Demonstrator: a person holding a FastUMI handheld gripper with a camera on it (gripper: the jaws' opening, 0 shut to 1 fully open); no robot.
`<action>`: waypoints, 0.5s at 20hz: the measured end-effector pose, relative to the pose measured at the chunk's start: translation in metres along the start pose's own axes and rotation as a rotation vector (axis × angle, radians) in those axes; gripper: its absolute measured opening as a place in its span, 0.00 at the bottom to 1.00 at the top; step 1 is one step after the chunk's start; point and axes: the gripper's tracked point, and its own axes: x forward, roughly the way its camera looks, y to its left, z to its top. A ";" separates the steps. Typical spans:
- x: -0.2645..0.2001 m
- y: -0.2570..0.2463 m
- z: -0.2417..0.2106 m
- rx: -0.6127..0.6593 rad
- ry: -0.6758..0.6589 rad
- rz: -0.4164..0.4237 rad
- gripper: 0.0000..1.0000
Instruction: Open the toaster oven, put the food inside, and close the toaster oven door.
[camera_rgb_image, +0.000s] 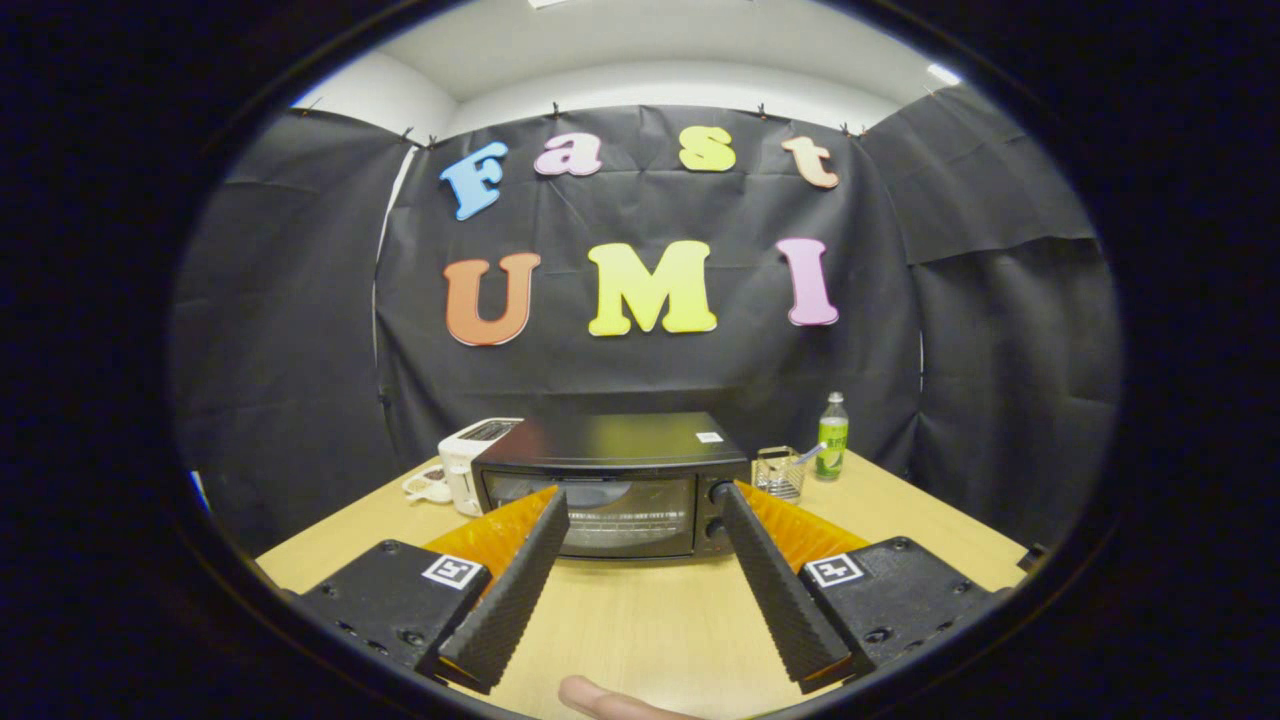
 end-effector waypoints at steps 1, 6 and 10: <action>0.007 -0.001 0.006 0.002 -0.005 -0.010 1.00; -0.033 -0.015 0.042 -0.037 -0.051 -0.055 1.00; -0.058 -0.010 0.060 -0.019 -0.067 -0.033 1.00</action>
